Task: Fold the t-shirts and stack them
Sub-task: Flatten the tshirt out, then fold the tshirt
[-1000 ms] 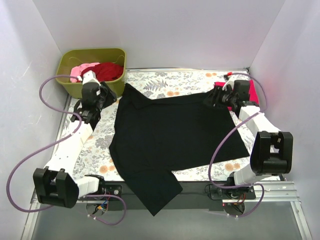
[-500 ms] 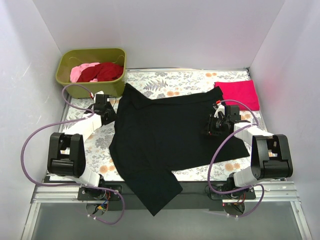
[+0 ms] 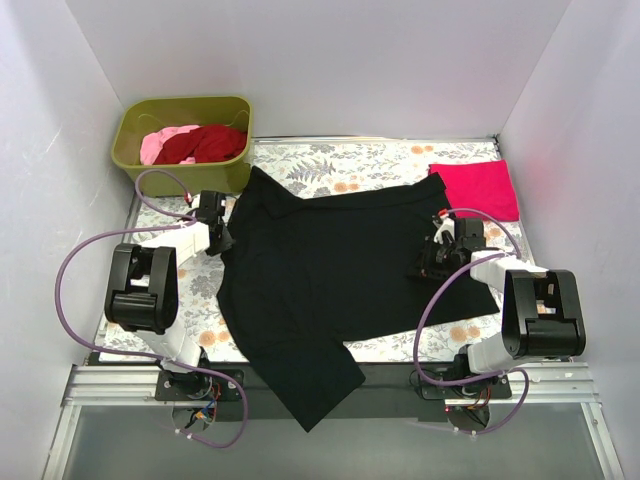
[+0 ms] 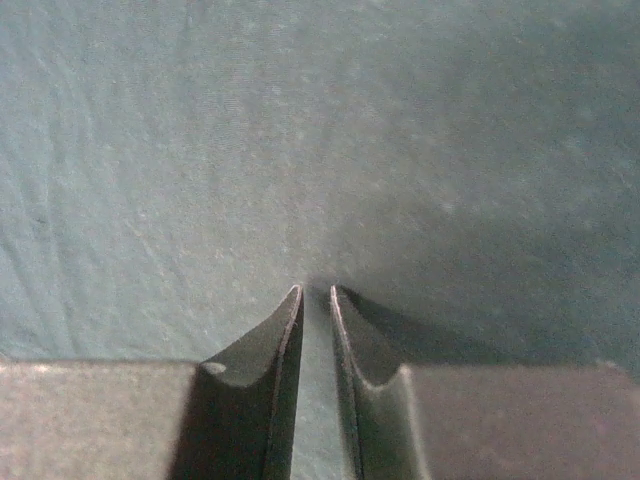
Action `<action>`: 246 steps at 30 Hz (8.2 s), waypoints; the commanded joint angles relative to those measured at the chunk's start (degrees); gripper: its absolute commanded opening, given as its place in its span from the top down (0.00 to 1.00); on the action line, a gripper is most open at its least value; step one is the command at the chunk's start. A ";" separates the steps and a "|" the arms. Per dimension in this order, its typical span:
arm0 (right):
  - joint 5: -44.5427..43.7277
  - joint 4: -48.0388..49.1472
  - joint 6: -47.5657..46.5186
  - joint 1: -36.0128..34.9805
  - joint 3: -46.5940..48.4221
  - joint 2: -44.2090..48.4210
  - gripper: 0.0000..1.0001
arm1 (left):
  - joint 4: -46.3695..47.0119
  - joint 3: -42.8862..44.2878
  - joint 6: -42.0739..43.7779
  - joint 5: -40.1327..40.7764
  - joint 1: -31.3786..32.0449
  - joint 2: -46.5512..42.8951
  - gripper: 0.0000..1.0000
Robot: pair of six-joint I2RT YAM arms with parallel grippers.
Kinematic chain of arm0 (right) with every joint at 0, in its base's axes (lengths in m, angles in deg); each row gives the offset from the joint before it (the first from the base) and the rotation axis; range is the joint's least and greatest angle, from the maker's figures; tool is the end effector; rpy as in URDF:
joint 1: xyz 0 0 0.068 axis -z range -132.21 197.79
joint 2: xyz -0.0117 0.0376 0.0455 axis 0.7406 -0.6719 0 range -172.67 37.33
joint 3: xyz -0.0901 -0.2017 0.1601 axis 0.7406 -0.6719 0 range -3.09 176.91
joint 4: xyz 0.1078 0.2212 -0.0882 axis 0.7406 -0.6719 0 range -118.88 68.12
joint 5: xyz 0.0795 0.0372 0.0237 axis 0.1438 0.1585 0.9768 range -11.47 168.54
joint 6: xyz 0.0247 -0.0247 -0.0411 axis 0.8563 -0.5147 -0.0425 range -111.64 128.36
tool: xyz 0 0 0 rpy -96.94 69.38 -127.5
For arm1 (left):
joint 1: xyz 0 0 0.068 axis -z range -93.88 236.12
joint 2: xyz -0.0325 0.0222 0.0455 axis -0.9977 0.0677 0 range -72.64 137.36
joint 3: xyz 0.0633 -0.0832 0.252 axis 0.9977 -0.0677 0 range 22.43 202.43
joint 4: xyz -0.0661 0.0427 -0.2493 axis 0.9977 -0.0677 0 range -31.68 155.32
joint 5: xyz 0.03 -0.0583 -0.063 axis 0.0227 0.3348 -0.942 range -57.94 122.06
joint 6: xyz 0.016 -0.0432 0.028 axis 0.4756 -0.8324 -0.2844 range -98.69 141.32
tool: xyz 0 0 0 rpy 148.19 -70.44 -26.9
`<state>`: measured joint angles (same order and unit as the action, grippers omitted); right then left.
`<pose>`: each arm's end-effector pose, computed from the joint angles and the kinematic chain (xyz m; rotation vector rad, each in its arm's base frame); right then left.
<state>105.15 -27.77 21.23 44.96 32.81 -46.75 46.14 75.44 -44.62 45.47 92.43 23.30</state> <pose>0.2618 0.0290 0.1479 0.0277 2.5050 0.6960 0.3174 -0.0267 0.1572 -1.3640 2.2273 -0.1343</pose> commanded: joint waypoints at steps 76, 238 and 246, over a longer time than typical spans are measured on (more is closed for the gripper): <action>-8.96 -24.79 0.77 -18.24 9.45 18.42 0.66 | -23.10 -1.52 -11.33 -12.20 9.43 -25.19 0.42; 1.08 13.01 9.02 16.10 18.77 -13.66 0.84 | 3.36 20.90 -9.74 -11.21 12.68 5.22 1.00; 2.30 12.66 9.55 16.10 19.65 -14.10 0.99 | 3.45 20.99 -9.22 -11.04 12.77 5.05 1.00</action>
<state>105.98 -16.95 30.52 60.91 51.43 -62.37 48.66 96.16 -54.78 34.19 104.99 32.54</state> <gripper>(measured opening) 0.052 0.014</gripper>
